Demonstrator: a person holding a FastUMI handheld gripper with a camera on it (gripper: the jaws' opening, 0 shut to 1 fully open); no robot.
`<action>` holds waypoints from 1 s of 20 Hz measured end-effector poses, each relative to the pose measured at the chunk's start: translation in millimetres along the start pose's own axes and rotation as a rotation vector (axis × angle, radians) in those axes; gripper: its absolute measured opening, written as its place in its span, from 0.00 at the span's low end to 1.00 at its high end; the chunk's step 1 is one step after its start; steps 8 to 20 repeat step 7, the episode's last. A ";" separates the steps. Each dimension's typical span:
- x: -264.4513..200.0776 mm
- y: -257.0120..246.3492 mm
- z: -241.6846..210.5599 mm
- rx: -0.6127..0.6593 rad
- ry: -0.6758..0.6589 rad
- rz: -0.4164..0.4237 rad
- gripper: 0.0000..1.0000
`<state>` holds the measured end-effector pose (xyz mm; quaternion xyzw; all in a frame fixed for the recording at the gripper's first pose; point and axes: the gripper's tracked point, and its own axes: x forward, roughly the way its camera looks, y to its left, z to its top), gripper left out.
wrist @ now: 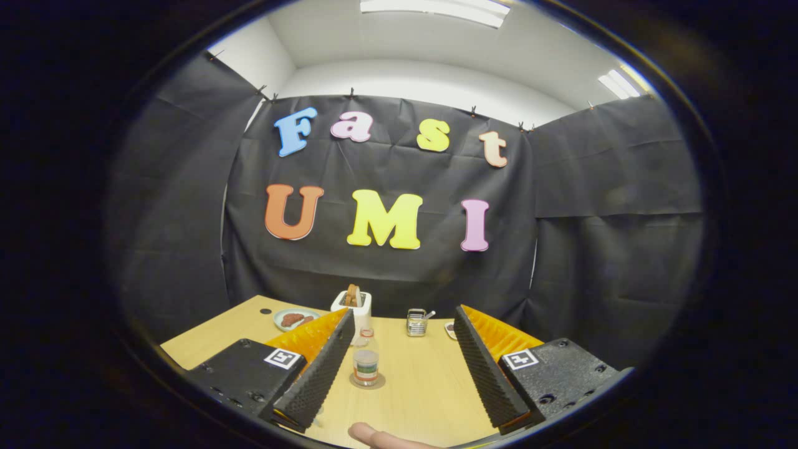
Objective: Take the bottle from table, then pour the juice into the cup, finally place the bottle on the coaster
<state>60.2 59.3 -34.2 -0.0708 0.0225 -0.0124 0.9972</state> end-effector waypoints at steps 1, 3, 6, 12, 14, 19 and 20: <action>-5.8 -4.0 2.2 0.008 -0.008 -0.003 1.00; -13.4 -12.0 3.4 0.009 -0.017 -0.014 1.00; -17.0 -17.7 2.9 -0.010 -0.014 -0.017 1.00; -17.7 -19.3 1.9 -0.008 -0.014 -0.019 1.00; -17.7 -19.3 1.9 -0.008 -0.014 -0.019 1.00; -17.7 -19.3 1.9 -0.008 -0.014 -0.019 1.00; -17.7 -19.3 1.9 -0.008 -0.014 -0.019 1.00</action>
